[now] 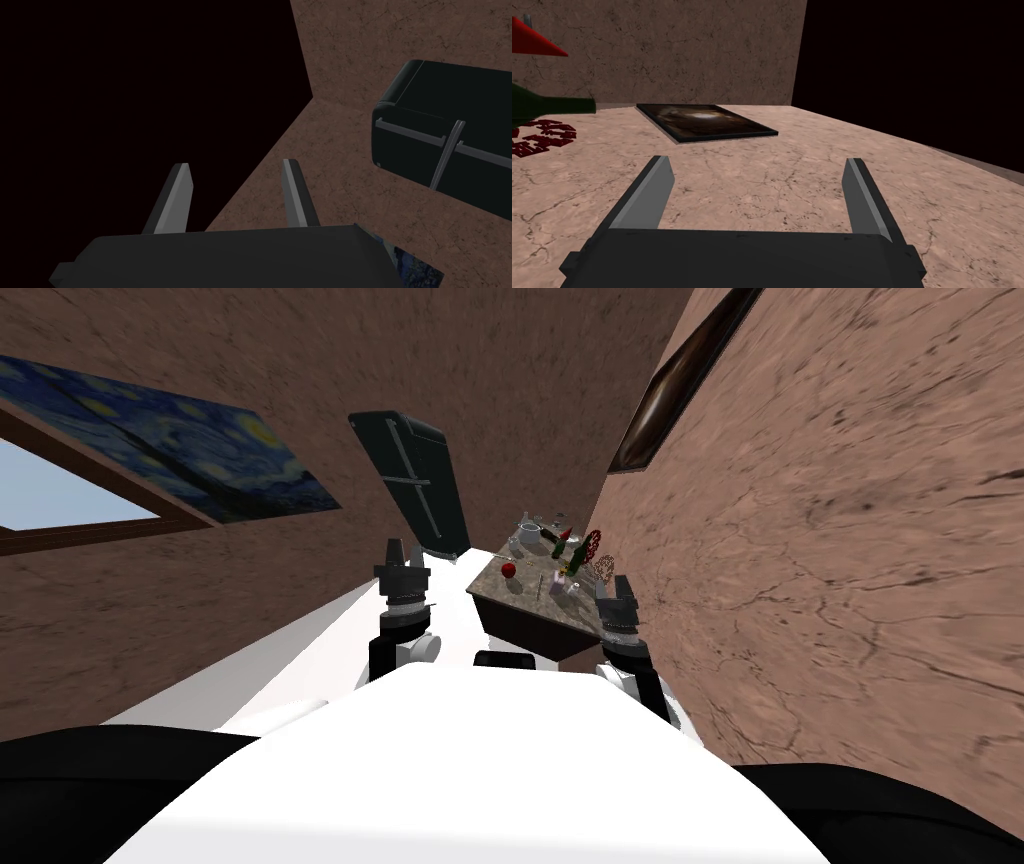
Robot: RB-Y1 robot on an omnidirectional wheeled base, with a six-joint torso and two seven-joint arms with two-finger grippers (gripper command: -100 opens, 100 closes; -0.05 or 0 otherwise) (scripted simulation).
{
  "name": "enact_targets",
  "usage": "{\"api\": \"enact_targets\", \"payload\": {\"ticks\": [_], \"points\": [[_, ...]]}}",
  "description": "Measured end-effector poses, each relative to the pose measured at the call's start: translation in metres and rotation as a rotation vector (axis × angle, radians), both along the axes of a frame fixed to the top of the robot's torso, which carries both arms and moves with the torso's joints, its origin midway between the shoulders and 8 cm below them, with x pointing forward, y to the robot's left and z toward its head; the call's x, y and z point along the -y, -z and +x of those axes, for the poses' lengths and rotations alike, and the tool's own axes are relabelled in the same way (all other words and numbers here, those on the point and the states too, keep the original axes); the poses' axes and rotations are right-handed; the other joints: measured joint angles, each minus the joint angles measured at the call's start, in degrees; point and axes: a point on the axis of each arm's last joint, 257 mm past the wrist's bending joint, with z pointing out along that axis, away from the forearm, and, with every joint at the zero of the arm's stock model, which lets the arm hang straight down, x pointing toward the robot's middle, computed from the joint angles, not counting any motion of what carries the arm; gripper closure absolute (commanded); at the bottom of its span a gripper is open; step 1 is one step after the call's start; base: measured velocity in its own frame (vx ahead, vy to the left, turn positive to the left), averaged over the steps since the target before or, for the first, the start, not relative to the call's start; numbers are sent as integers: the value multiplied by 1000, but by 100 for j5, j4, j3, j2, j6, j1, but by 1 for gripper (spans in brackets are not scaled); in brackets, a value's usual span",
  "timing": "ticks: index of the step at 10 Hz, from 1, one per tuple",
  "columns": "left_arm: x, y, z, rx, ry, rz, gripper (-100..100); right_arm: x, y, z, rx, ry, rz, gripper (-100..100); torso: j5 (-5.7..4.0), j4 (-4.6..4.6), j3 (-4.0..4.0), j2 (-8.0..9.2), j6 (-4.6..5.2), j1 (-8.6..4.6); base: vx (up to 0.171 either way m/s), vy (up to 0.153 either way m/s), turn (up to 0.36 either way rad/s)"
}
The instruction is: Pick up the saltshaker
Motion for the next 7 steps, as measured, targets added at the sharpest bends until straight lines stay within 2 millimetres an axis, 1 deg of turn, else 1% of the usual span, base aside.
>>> {"api": "enact_targets", "payload": {"ticks": [1,4,5,6,7], "points": [[0,0,0,0,0,0,0,1,13,1,-36,-7,-23,-100,0,-1,-1,-2,-1,0,-9,21,38],[0,0,0,0,0,0,0,3,36,4,-116,-23,-76,-100,-1,0,0,-1,0,-2,-13,26,89],[0,0,0,0,0,0,0,9,49,5,-155,-27,-98,-100,0,0,-1,-1,-2,-1,-9,21,37],[0,0,0,0,0,0,0,9,57,7,-178,-33,-112,-100,-1,0,-1,-2,0,-2,-8,31,87],[0,0,0,0,0,0,0,12,72,6,-220,-37,-135,-100,0,-1,-1,-2,-1,0,-8,26,60]]}}
